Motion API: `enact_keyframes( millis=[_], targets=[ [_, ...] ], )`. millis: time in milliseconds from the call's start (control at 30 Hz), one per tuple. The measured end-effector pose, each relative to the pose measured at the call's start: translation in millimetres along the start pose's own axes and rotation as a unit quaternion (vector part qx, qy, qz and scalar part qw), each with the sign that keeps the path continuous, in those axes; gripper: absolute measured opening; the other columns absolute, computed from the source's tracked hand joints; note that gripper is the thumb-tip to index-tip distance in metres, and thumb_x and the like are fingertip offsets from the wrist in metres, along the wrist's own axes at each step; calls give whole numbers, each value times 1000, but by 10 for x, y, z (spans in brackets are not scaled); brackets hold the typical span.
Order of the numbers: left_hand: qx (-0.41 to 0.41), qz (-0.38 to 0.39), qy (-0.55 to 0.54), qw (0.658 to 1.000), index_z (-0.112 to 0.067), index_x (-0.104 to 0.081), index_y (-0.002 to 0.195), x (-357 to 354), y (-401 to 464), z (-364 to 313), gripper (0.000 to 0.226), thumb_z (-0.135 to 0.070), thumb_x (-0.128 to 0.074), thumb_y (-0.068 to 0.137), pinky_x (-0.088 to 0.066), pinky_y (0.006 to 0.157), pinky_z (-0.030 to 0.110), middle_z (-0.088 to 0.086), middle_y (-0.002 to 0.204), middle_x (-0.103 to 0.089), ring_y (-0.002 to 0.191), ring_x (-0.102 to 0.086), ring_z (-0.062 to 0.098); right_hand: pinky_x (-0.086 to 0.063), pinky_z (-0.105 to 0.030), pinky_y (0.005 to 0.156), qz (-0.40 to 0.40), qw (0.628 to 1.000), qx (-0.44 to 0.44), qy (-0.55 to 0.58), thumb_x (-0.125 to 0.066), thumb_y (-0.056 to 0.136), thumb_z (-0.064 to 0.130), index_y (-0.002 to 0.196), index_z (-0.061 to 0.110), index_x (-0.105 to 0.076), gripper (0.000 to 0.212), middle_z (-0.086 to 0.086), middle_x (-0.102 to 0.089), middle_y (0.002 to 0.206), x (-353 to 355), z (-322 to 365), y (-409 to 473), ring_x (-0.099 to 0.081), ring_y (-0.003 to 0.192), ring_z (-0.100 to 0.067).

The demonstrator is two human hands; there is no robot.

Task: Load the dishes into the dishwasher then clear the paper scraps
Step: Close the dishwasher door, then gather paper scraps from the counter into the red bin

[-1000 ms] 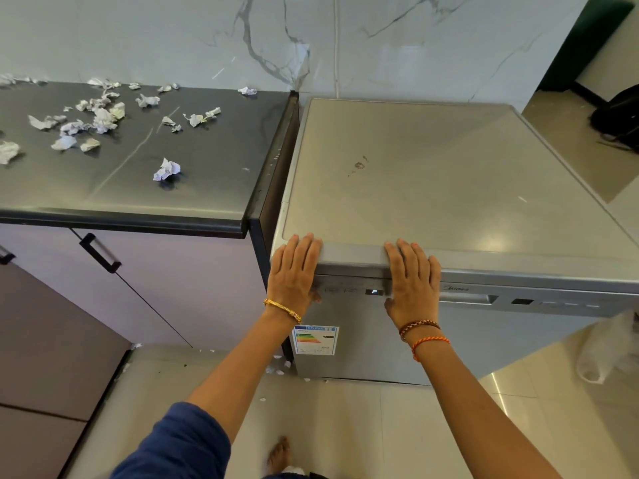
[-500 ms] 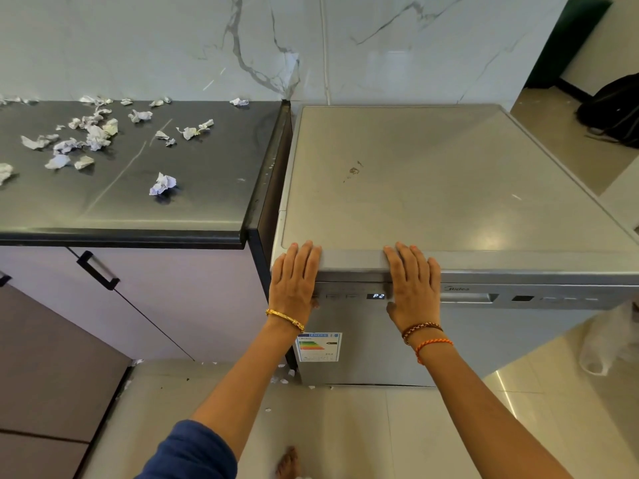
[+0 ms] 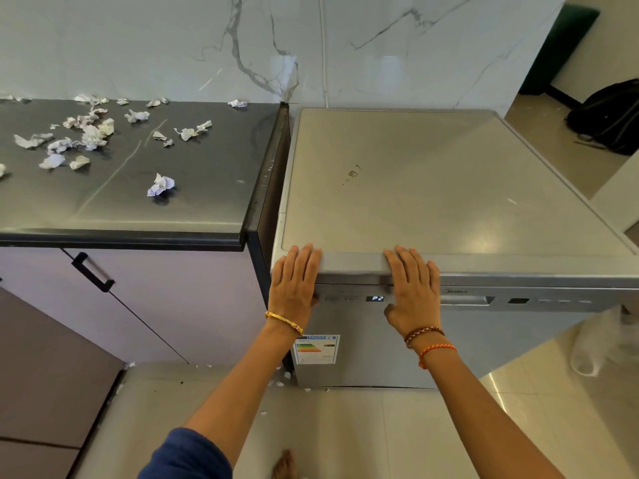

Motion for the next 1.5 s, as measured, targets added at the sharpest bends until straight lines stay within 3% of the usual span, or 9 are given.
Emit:
enact_keyframes(
  millis=[167,267,533,733,900,1067,1233,1367,1500],
  targets=[
    [-17,-15,-46,999,-9,-45,118,103,27,40,80,-35,-86,54,-52,85,44,15,113,-66,104,-62,35,-31,-47,103,-84,936,-107,326,-45,59,-7,99,4,-66,47,-10,-66,103,152,-18,-22,-57,108,-22],
    [-32,-75,-147,986,-11,-56,105,247,89,152,37,-44,-46,92,-57,76,40,12,100,-69,90,-67,29,-49,-17,81,-163,871,-159,434,-42,72,3,81,17,-64,28,-2,-64,81,320,107,7,-60,78,-8],
    [109,-120,-268,950,-2,-66,94,720,175,997,47,-42,-42,92,-43,79,14,11,93,-64,88,-54,12,-48,-15,54,-131,799,-140,570,-46,75,16,80,29,-59,19,7,-62,79,380,1054,761,-59,58,-9],
    [342,-153,-322,870,-9,-62,102,996,7,1987,17,-19,-51,93,-43,65,8,3,92,-57,75,-51,5,-44,-4,61,49,831,-60,551,-66,76,2,107,12,-61,33,-5,-58,105,43,2198,1374,-57,63,-1],
    [470,-172,-375,781,-9,-59,100,1085,23,2689,17,-22,-49,94,-41,49,5,-1,69,-52,60,-44,7,-34,-18,96,240,871,100,416,-69,78,16,137,15,-38,67,-9,-34,138,-266,2955,1765,-40,123,-22],
    [489,-173,-422,744,-14,-59,96,982,150,3199,11,-22,-51,94,-46,58,19,-4,67,-52,57,-51,-1,-28,-37,108,187,915,124,335,-69,78,32,139,25,-38,69,-13,-25,149,-608,3462,2225,-27,134,-30],
    [510,-159,-443,720,-10,-62,95,722,482,3825,13,-19,-54,92,-52,68,31,-4,71,-56,63,-52,5,-38,-35,87,162,961,145,174,-51,85,53,121,24,-52,47,-6,-47,126,-1062,3892,2711,-45,113,-27],
    [510,-115,-495,694,-10,-61,93,554,656,4198,13,-18,-51,93,-47,49,11,-1,74,-56,51,-55,-6,-42,-32,73,193,965,82,158,-44,93,43,91,11,-64,37,-10,-63,101,-1178,4211,2982,-57,99,-29],
    [558,-110,-570,593,-17,-58,78,425,788,4516,19,-18,-49,95,-48,56,17,-1,73,-55,59,-55,3,-31,-27,56,187,952,5,243,-54,87,39,46,14,-39,51,-3,-53,56,-1241,4395,3125,-55,64,-24]
  ],
)
Point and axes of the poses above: each hand's wrist, its own y-axis towards the middle knuckle, its own x-axis out of the back of the hand, z = x × y, the point moved 2 cm from there along y, towards the middle knuckle
